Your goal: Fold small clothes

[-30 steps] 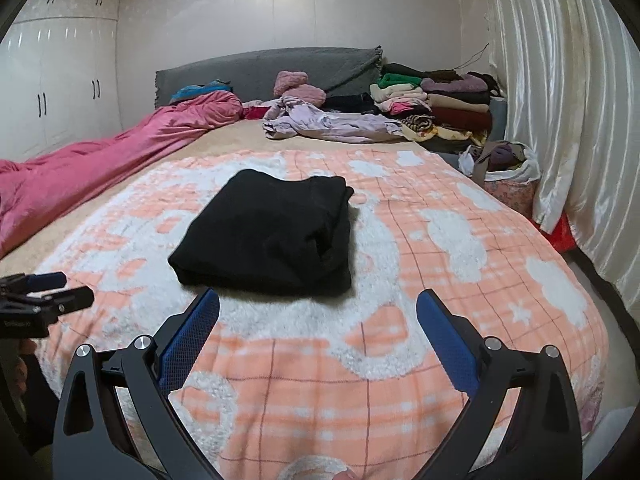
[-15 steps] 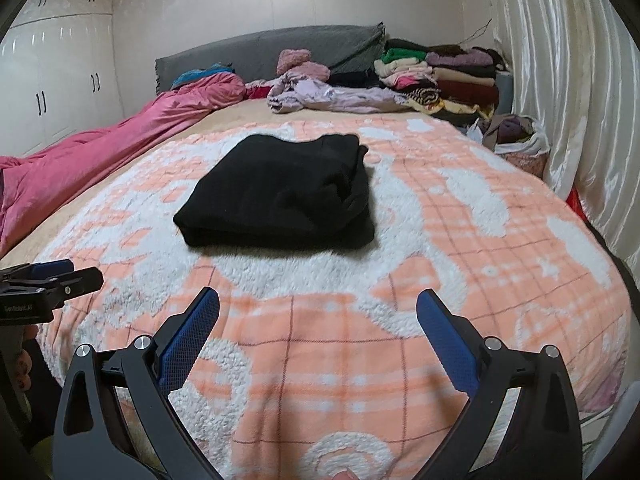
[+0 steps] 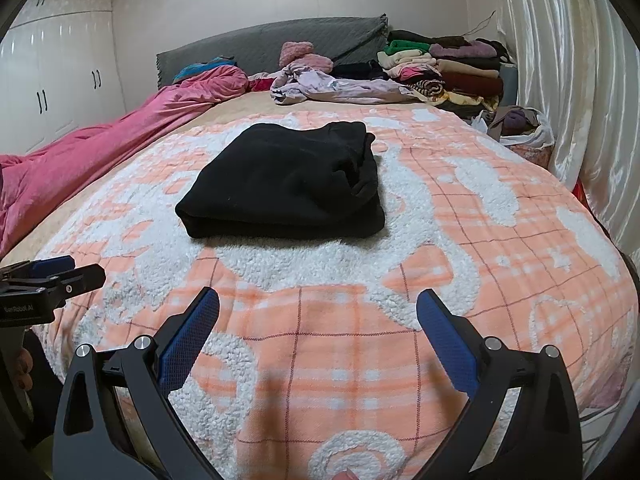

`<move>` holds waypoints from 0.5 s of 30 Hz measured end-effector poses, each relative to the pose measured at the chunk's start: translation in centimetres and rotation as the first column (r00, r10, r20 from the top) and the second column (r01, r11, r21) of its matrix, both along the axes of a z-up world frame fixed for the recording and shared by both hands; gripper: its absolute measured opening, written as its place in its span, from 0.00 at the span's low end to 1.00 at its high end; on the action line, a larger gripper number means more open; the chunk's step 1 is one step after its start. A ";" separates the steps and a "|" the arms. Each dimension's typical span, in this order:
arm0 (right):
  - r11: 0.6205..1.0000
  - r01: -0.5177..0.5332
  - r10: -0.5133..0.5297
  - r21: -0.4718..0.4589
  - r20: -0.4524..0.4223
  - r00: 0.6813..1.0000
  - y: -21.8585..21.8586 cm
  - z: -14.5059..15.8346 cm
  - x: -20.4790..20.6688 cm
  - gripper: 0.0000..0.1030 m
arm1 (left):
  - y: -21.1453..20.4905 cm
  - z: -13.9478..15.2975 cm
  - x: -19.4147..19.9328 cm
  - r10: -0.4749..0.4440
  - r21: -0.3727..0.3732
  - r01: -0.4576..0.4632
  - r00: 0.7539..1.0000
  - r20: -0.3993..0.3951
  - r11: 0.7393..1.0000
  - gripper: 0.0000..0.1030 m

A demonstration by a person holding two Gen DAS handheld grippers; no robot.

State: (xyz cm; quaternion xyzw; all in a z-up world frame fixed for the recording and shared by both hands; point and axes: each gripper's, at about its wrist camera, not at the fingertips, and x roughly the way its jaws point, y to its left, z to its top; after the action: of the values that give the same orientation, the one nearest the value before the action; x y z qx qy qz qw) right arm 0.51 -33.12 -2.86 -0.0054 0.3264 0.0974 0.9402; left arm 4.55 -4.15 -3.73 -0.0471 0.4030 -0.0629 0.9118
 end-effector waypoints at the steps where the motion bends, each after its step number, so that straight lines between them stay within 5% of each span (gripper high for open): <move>1: 1.000 0.001 -0.001 0.000 -0.003 1.000 0.0 0.0 0.1 0.96 | 0.1 0.0 0.0 0.001 -0.001 -0.001 1.000 0.000 1.000 0.91; 15: 1.000 -0.009 0.009 0.004 -0.006 1.000 0.2 0.2 0.2 0.96 | 0.3 0.1 0.1 0.003 0.003 -0.003 1.000 0.002 1.000 0.91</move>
State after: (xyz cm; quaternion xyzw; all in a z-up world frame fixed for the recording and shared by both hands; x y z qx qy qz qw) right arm 0.68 -32.95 -2.65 -0.0047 0.3291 0.1023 0.9387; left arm 4.69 -3.83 -3.58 -0.0462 0.4021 -0.0609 0.9124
